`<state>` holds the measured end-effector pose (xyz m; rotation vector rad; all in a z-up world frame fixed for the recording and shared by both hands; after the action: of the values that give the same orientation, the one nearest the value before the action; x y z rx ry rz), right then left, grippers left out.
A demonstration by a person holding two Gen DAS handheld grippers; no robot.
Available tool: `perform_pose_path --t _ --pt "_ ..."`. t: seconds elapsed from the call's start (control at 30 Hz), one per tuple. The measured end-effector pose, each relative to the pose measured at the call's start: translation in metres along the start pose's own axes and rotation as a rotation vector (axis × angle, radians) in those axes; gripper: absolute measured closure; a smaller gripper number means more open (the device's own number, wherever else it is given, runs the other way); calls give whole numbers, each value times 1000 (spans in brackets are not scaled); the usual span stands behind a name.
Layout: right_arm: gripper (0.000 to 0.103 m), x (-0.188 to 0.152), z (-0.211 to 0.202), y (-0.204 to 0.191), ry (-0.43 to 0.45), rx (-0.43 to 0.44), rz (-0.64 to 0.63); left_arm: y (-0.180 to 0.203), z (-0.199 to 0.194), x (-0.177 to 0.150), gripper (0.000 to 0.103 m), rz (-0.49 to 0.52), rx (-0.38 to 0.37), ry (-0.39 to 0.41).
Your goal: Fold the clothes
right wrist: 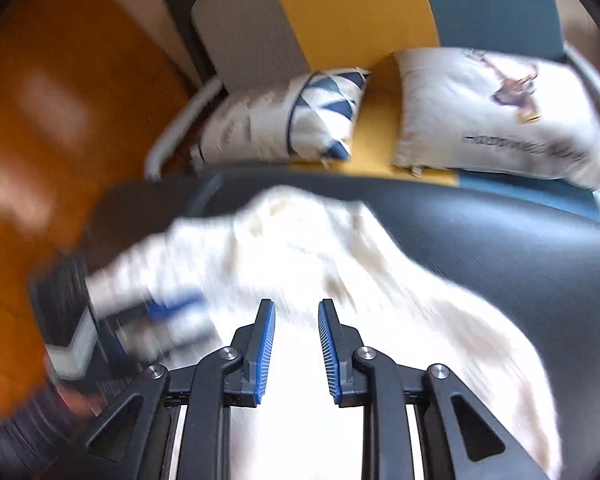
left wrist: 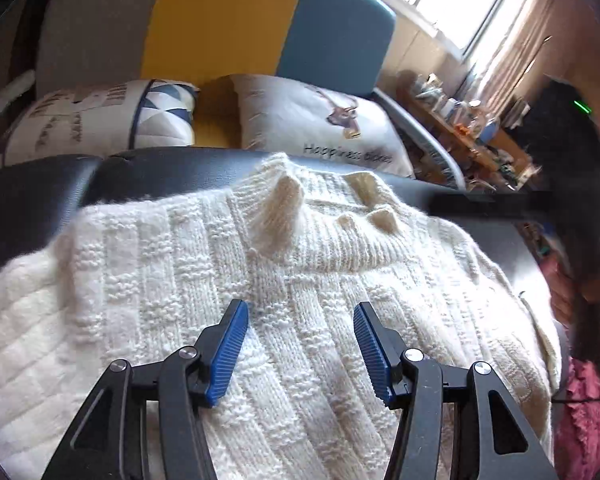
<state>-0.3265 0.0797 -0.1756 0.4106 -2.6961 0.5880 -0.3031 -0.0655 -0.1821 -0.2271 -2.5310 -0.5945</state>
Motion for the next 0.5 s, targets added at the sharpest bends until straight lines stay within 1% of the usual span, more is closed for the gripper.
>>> perform_pose_path --t 0.07,0.1,0.17,0.2,0.3,0.33,0.37,0.43,0.47,0.5 --pt "80 -31 -8 2 -35 -45 -44 7 -9 -1 47 -35 -12 -13" --pt "80 -45 -9 4 -58 -69 -62 15 -16 -4 47 -40 -45 -11" --pt "80 -69 -6 9 -100 -137 -101 39 -30 -17 47 19 -56 -4" --pt "80 -79 -3 12 -120 -165 -117 49 -34 -26 47 55 -42 -10" --pt "80 -100 7 27 -168 -283 -153 66 -26 -55 47 117 -14 -81" --pt "80 -102 8 31 -167 -301 -155 72 -23 -64 47 137 -4 -105" --pt "80 -103 8 34 -158 -304 -151 71 -16 -73 47 149 27 -134" --pt "80 -105 6 40 -135 -305 -133 66 -12 -79 47 157 52 -117" --pt "80 -106 3 43 -116 -292 -109 66 -12 -79 47 150 57 -115" --pt "80 -109 -8 46 -78 -262 -68 66 -13 -79 47 142 62 -112"
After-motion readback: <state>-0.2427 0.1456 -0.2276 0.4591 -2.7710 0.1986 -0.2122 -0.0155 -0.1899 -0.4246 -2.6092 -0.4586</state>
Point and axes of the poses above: each gripper's, at about its wrist camera, not at the fingertips, and z roughly the way its jaws point, y to its right, x to its top, the point moved 8 cm from there along z, roughly the way its jaws point, and after that the axes turned 3 degrees about -y, right-handed, at the moved point
